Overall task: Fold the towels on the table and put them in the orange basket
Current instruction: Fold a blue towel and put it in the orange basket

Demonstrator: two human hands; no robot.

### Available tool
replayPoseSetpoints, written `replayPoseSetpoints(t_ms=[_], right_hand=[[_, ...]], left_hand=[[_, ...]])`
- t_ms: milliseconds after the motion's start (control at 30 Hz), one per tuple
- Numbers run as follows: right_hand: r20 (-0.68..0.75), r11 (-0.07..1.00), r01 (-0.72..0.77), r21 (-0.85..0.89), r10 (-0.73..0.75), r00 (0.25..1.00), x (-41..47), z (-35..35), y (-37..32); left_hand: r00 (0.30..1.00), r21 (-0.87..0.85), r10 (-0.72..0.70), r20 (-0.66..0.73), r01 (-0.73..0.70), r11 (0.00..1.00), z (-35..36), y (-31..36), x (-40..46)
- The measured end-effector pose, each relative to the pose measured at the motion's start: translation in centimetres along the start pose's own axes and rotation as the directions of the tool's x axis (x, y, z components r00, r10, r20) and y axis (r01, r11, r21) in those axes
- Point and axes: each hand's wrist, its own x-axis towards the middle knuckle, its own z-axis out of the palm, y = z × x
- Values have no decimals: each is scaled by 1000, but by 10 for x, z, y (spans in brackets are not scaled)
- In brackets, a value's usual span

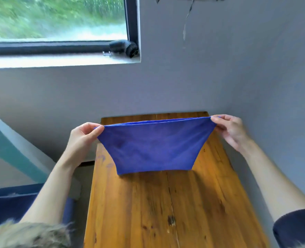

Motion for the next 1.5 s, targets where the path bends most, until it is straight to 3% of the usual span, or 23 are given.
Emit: replayPoseSetpoints(t_ms=[233,500,733,833,900,933,1000,1067,1200,1333,1500], right_hand=[[57,989,113,98,-119,991,-5,10,-63],[82,967,194,162,-209,974,-6,24,-102],[84,960,121,252,-146,986,-4,35,-103],[112,976,133,174,-154,982,0,28,-101],[156,981,190,-43,-181,971,1,24,-100],[171,943,240,-231,-203,964,2,23,-100],[209,764,325,-558,-249,946,2,22,-98],[257,615,379,-691,-281,925,1,22,-93],[234,550,408,-729,-360,903,1,28,-87],[263,637,337,-693,-213,941,9,25,-88],[208,787,295,-541,-215,954,18,19,-76]], left_hand=[[978,-77,178,-107,-187,979,-9,65,-3],[958,-183,194,-209,-233,955,-10,94,-1],[957,-175,156,-245,-202,964,-16,91,1],[960,-108,187,-211,-213,971,-23,94,1],[964,-57,196,-182,-209,976,-26,95,0],[967,-22,197,-161,-203,979,-27,95,-1],[976,81,186,-111,-178,981,-29,94,-4],[983,198,168,-73,-151,968,-30,89,-5],[985,259,148,-84,-122,958,-25,80,-5],[993,281,112,-27,-100,954,-25,80,-1],[992,351,98,82,-121,929,-25,78,4]])
